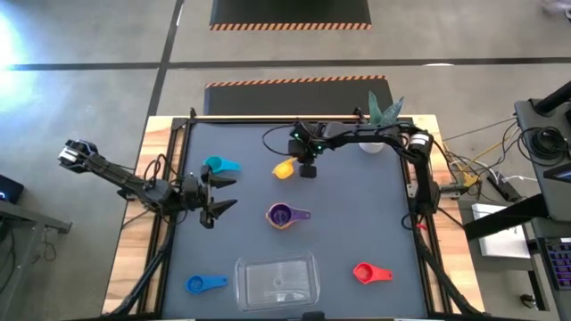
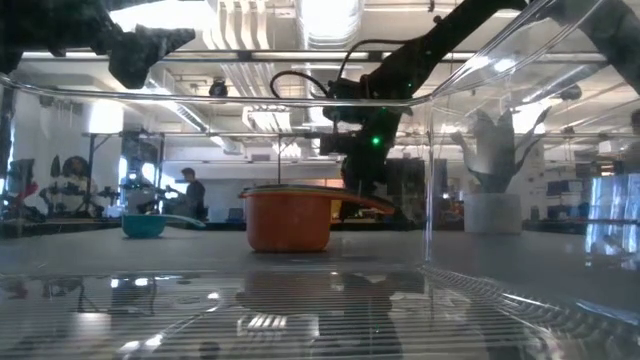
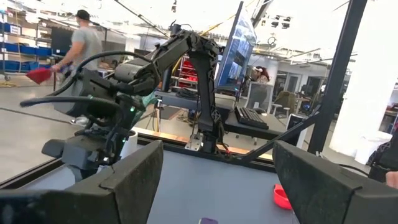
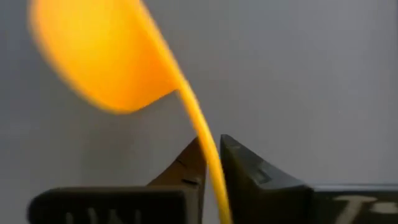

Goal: Nest measuring cups in basket
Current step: Stack the yellow measuring cup on top of the violet measuring cup

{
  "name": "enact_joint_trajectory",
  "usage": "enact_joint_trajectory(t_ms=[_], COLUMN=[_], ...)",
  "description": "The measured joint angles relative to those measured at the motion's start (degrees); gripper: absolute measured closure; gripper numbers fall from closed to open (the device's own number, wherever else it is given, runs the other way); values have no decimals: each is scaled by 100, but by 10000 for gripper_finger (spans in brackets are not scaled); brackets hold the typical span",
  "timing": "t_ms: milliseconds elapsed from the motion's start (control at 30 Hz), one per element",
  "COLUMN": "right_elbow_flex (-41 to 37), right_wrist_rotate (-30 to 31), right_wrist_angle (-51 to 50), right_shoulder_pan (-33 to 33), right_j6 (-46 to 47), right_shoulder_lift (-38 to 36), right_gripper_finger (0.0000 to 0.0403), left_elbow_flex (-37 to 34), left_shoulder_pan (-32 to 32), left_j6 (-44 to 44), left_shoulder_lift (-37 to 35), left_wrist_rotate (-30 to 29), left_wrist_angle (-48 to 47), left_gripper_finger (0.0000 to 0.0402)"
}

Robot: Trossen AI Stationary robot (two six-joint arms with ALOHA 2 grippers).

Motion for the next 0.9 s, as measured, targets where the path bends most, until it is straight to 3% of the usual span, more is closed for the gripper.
enact_joint_trajectory(t_ms=[100, 467, 700, 900], right_elbow_flex=[0, -17, -246, -1117], right_wrist_rotate=[31, 981, 2016, 3243], right_wrist_angle=[-50, -59, 224, 1278], right_shoulder_pan=[80, 797, 1914, 2978], right_j6=[-17, -70, -88, -281], right_shoulder_lift=[-57, -663, -1267, -1837], right_gripper_finger=[392, 395, 395, 395], left_elbow_flex=[0, 0, 0, -2], left_shoulder_pan=[-1, -1, -1, -1], left_j6=[0, 0, -44, -129], left_shoulder_lift=[4, 11, 13, 13], left_wrist_rotate=[-2, -10, -9, -7], left_wrist_angle=[2, 4, 15, 15], left_gripper_finger=[117, 117, 117, 117])
